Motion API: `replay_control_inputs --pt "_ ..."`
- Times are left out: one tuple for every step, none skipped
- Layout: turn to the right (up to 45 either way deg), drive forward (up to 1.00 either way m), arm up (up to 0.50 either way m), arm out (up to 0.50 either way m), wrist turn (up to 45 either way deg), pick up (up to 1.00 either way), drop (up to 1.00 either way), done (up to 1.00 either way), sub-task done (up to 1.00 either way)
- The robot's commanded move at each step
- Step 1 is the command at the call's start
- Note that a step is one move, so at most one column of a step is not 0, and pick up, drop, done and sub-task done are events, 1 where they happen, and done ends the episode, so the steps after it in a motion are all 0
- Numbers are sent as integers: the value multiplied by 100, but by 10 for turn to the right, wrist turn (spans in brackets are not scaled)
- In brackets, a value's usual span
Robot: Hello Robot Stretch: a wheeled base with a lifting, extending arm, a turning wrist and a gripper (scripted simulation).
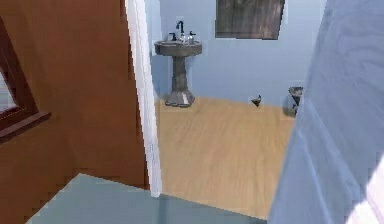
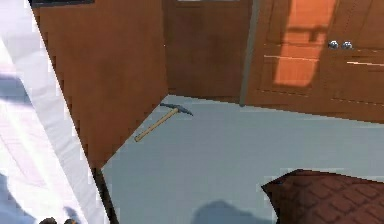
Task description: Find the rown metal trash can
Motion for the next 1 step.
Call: replay_control_inputs --pt "30 0 0 0 0 0 0 0 0"
